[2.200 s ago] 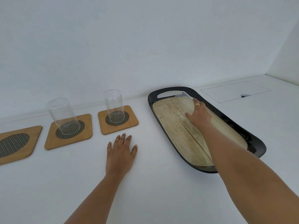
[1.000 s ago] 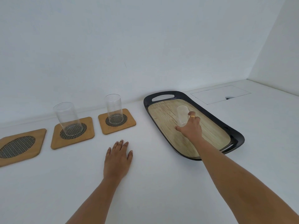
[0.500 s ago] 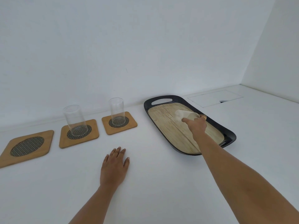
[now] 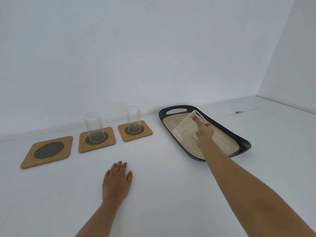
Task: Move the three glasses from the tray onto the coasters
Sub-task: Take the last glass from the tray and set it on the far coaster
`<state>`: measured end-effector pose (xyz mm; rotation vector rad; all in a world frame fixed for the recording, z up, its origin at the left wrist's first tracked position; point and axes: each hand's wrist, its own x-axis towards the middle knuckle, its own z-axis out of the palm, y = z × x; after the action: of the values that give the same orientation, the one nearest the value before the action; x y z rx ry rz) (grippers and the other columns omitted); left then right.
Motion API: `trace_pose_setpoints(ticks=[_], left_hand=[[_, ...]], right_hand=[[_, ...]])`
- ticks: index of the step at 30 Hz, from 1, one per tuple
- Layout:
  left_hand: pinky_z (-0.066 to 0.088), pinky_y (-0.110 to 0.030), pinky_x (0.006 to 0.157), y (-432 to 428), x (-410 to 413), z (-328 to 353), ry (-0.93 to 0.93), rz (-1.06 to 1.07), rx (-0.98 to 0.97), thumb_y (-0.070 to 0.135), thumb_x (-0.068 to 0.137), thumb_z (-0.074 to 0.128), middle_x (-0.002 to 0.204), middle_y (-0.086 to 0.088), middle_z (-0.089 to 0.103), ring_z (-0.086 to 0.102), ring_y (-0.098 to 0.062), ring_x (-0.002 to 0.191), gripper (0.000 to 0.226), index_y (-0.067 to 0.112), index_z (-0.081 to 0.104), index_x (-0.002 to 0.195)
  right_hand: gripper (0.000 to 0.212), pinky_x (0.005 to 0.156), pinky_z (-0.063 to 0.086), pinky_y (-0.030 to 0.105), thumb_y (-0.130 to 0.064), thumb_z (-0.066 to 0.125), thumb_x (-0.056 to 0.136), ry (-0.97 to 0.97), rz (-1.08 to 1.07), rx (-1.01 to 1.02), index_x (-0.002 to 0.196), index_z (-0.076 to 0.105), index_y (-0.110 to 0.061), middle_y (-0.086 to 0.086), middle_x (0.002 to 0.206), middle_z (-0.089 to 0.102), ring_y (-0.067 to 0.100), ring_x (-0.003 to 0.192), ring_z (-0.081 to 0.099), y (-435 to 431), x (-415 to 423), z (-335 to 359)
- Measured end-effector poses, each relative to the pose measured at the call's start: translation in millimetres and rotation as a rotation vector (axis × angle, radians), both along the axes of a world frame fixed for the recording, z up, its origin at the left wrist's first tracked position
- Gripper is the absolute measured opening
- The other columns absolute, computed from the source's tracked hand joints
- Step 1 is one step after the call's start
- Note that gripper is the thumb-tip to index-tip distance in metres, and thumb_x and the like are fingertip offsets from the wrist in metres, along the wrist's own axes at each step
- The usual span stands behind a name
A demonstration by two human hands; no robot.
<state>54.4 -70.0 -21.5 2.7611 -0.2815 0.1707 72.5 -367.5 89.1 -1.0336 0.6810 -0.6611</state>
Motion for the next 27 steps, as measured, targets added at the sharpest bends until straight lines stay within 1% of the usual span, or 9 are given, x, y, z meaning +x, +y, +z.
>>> trace_pose_setpoints(ticks=[2,4,7,11,13,17,20,24,27], left_hand=[[0.013,-0.031,0.119,7.2,-4.1,0.5,0.004,0.012,-0.012,0.039,0.098,0.031,0.157,0.004,0.024,0.017,-0.011,0.146,0.05,0.022,0.028,0.146],[0.013,-0.03,0.119,15.5,-8.0,0.4,0.006,0.02,-0.021,0.039,0.098,0.032,0.156,0.004,0.024,0.017,-0.011,0.146,0.051,0.021,0.028,0.146],[0.014,-0.03,0.119,29.1,-13.4,-0.2,0.003,0.043,-0.032,0.038,0.098,0.034,0.156,0.003,0.026,0.019,-0.012,0.145,0.051,0.021,0.029,0.145],[0.014,-0.03,0.119,45.5,-20.8,0.3,0.005,0.074,-0.037,0.039,0.098,0.034,0.156,0.003,0.026,0.019,-0.012,0.145,0.051,0.021,0.029,0.145],[0.014,-0.03,0.119,52.7,-23.9,0.3,0.004,0.087,-0.04,0.039,0.098,0.034,0.156,0.003,0.026,0.018,-0.011,0.145,0.051,0.021,0.029,0.145],[0.013,-0.03,0.119,64.0,-30.2,0.7,-0.001,0.105,-0.054,0.038,0.098,0.034,0.156,0.004,0.026,0.018,-0.011,0.145,0.05,0.022,0.03,0.145],[0.013,-0.03,0.119,69.4,-33.6,0.5,-0.003,0.111,-0.056,0.038,0.098,0.034,0.156,0.003,0.026,0.019,-0.011,0.145,0.049,0.022,0.031,0.144],[0.014,-0.03,0.119,77.3,-37.6,0.5,-0.006,0.117,-0.045,0.039,0.098,0.034,0.156,0.002,0.025,0.018,-0.014,0.145,0.049,0.023,0.031,0.144],[0.015,-0.029,0.119,84.4,-40.2,0.0,-0.011,0.117,-0.038,0.039,0.098,0.034,0.156,0.002,0.025,0.019,-0.013,0.145,0.049,0.024,0.032,0.144]], right_hand=[[0.038,0.075,0.04,0.027,-0.033,0.082,0.067,-0.042,0.051,0.046,0.078,0.047,-0.023,-0.004,0.089,0.051,0.007,0.073,0.047,14.6,-0.5,2.2],[0.041,0.074,0.041,0.029,-0.038,0.08,0.068,-0.046,0.097,0.087,0.092,0.051,-0.023,-0.005,0.101,0.055,0.012,0.091,0.054,30.7,-4.0,4.7],[0.055,0.093,0.045,0.037,-0.045,0.079,0.066,-0.029,0.144,0.177,0.109,0.055,-0.022,-0.006,0.119,0.059,0.015,0.108,0.057,47.6,-9.7,6.6],[0.068,0.08,0.046,0.035,-0.059,0.07,0.068,-0.057,0.292,0.272,0.121,0.054,-0.019,-0.008,0.124,0.058,0.012,0.1,0.06,66.1,-18.5,1.2],[0.071,0.084,0.044,0.037,-0.068,0.058,0.073,-0.089,0.41,0.33,0.124,0.049,-0.02,-0.006,0.125,0.055,0.014,0.105,0.059,77.3,-19.2,-2.9],[0.078,0.066,0.048,0.038,-0.075,0.034,0.081,-0.102,0.54,0.471,0.13,0.043,-0.014,0.006,0.123,0.054,0.025,0.093,0.06,110.4,-11.8,-4.2],[0.083,0.062,0.05,0.038,-0.076,0.032,0.079,-0.102,0.603,0.586,0.124,0.045,-0.007,0.016,0.112,0.055,0.032,0.088,0.06,136.9,-6.5,-4.6],[0.048,0.062,0.051,0.03,-0.059,0.052,0.082,-0.036,0.886,0.522,0.09,0.058,-0.012,0.007,0.085,0.055,0.022,0.072,0.057,165.4,-5.3,-2.8],[0.023,0.066,0.046,0.029,-0.034,0.059,0.084,0.068,0.914,0.423,0.09,0.056,-0.012,0.006,0.082,0.052,0.021,0.07,0.054,183.1,-1.6,-3.7]])
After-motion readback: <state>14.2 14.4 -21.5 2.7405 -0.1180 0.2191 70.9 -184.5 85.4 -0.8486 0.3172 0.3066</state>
